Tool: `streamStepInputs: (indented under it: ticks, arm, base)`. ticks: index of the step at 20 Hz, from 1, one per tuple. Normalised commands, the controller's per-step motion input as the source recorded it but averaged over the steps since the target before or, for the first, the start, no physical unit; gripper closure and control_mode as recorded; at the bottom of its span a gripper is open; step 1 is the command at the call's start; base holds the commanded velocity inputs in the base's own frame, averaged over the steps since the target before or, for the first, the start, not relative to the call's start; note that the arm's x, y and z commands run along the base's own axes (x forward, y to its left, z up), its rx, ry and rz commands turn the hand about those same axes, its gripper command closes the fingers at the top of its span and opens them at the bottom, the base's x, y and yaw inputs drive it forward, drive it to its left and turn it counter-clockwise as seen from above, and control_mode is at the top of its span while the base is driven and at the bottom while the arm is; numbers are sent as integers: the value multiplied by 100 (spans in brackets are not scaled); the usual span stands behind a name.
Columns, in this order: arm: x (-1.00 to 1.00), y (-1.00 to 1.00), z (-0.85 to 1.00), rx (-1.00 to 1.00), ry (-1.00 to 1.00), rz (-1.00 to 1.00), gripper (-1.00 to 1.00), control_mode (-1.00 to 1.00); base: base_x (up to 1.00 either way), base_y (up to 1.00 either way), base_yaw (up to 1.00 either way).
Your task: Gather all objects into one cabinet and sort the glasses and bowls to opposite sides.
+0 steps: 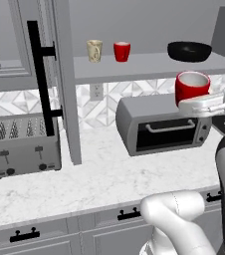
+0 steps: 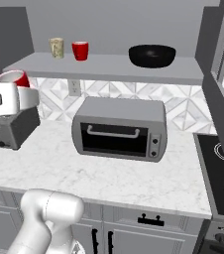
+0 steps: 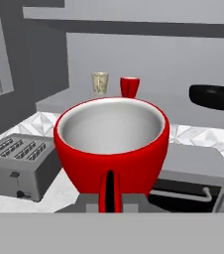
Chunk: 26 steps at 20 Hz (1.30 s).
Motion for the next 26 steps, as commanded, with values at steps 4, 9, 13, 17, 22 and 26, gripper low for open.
streamStepInputs:
  ticks: [4, 9, 13, 17, 22, 26]
  arm:
    - [63, 0, 28, 0, -15, 0, 100, -100]
    - [92, 0, 20, 0, 5, 0, 100, -100]
    - [89, -1, 7, 0, 21, 0, 100, -100]
    - [99, -3, -9, 0, 5, 0, 100, -100]
    - [63, 0, -16, 0, -24, 0, 100, -100]
    - [59, -6, -10, 0, -5, 0, 100, -100]
  base:
    - [0, 0, 0]
    - [0, 0, 0]
    - [0, 0, 0]
    - [0, 0, 0]
    - [0, 0, 0]
    - [0, 0, 0]
